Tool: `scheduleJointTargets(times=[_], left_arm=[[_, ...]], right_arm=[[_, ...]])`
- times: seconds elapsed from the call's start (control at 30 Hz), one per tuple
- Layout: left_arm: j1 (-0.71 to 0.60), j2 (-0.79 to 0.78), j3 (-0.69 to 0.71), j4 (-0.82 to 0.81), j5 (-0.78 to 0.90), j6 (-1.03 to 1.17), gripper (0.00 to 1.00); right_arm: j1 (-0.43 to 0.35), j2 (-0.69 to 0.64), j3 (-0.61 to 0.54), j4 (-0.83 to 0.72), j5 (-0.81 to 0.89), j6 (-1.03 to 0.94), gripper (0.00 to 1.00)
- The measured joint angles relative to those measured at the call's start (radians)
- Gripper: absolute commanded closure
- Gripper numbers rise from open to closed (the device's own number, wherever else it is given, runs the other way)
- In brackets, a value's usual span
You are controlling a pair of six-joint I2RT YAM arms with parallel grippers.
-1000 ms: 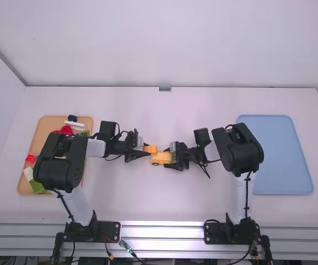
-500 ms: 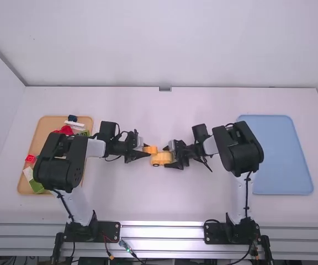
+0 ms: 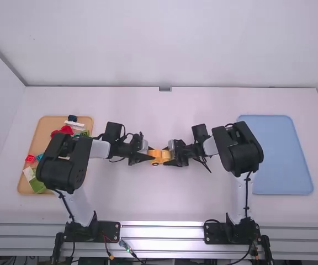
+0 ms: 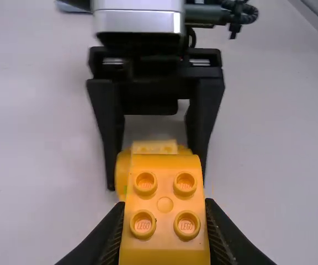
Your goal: Assemble lego blocks to make yellow taxi
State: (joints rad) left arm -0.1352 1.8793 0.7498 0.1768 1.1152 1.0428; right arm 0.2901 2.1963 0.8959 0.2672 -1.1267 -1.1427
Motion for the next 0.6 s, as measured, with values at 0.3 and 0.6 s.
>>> scheduleJointTargets(times=[0.3,0.6], left_arm=[[-0.049,0.0,0.0,0.063,-0.045,-0.055,0.98],[-0.085,0.0,-0.019,0.147,-0.115,-0.103,0.98]], right_arm=[[0.014,0.0,0.0,0.008,0.005,0.029,0.52],[0.014,0.0,0.0,0.007,0.004,0.034,0.52]])
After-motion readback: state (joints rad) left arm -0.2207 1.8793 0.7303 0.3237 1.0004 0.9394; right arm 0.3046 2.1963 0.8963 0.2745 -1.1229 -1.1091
